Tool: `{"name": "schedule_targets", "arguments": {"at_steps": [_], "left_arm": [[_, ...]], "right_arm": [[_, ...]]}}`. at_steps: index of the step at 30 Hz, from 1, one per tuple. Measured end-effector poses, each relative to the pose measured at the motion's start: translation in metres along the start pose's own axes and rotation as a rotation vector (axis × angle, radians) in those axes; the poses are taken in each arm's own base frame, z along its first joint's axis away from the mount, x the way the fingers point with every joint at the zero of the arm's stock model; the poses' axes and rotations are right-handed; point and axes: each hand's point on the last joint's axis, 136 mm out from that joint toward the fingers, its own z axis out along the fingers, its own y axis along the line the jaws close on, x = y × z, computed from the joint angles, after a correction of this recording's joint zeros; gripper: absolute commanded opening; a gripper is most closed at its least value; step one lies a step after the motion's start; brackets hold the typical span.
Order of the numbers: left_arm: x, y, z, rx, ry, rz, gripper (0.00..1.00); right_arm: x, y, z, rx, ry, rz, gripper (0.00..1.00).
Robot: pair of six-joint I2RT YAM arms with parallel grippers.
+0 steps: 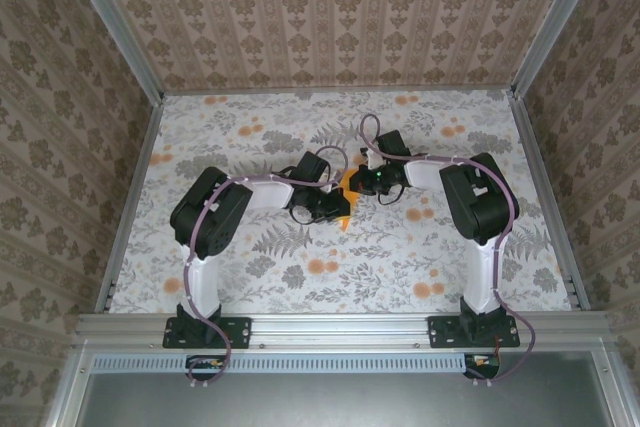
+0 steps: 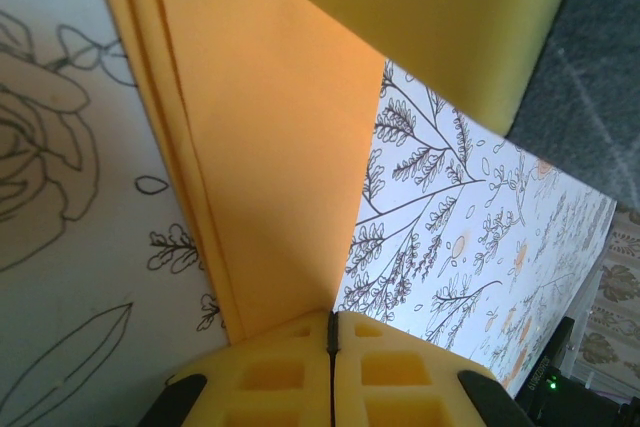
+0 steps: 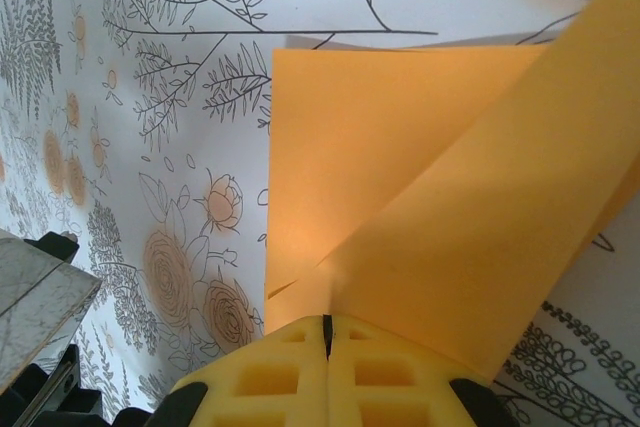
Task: Fold a paper plane with a square sheet of paper (fold left side to right side)
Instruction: Fold the wing for the fifth time at the center of the table.
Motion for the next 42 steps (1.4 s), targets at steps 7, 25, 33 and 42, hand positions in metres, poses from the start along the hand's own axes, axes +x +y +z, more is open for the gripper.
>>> {"name": "schedule_targets", "arguments": {"at_steps": [7,25,33,42], "left_arm": [[-0.003,-0.001,0.0,0.005,-0.015,0.011,0.07],[-0.006,-0.001,0.001,0.01,-0.034,0.024,0.06],[-0.007,-0.002,0.001,0.011,-0.04,0.027,0.06],[-0.007,-0.002,0.001,0.012,-0.041,0.028,0.06]], "right_arm": [[-0.007,-0.003,0.001,-0.013,0.017,0.02,0.0],[-0.046,-0.022,-0.003,-0.044,-0.014,0.07,0.0],[-0.069,-0.034,-0.008,-0.05,-0.048,0.095,0.0],[-0.102,-0.055,-0.018,-0.025,-0.123,0.112,0.0]]}}
